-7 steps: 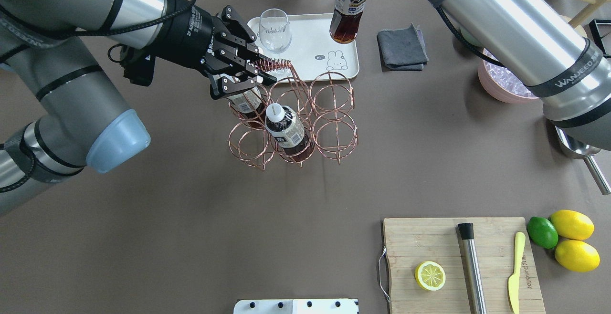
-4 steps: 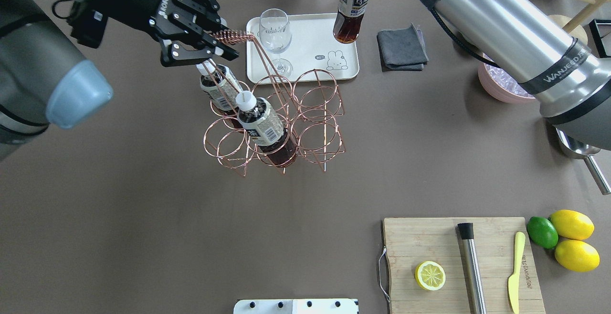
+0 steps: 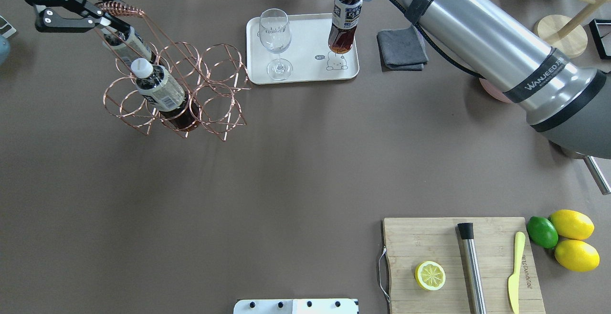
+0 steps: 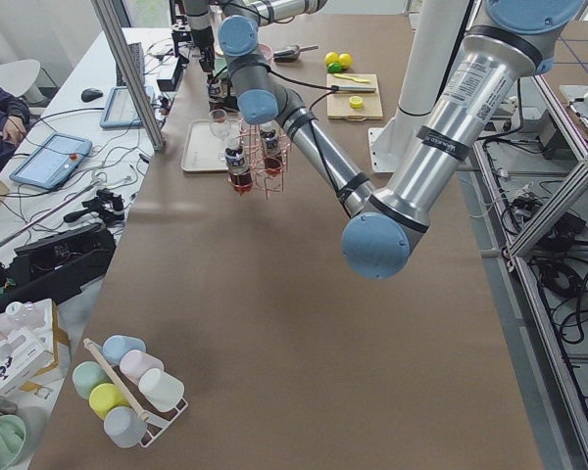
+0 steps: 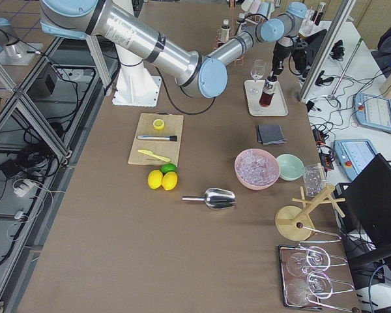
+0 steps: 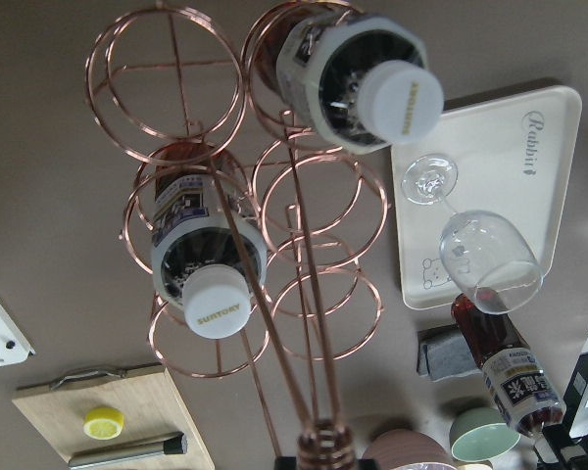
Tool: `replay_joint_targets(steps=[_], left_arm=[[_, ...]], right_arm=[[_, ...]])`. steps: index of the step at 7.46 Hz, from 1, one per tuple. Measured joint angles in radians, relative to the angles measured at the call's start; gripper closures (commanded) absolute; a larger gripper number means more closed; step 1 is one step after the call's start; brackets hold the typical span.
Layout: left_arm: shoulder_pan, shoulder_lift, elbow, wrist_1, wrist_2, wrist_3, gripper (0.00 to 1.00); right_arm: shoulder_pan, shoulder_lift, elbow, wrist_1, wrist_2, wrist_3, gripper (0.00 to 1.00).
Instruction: Take tea from basket to plate
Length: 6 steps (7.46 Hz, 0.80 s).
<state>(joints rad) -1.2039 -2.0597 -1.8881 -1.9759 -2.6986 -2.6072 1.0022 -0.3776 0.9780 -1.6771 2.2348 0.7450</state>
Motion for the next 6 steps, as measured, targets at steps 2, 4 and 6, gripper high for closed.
replay_joint_targets(steps=[2,4,6], left_arm=[[-0.061,0.049,0.0,0.135,-0.01,0.181,1.0],[-0.124,0.095,0.001,0.305,0.008,0.479,1.0],[-0.169,0.105,0.003,0.47,0.063,0.693,1.0]], right_arm=[[-0.022,0.011,-0.037,0.041,-0.023,0.013,1.0],[-0.04,0.016,-0.053,0.069,-0.038,0.037,1.0],[-0.05,0.017,-0.077,0.104,-0.053,0.048,1.0]])
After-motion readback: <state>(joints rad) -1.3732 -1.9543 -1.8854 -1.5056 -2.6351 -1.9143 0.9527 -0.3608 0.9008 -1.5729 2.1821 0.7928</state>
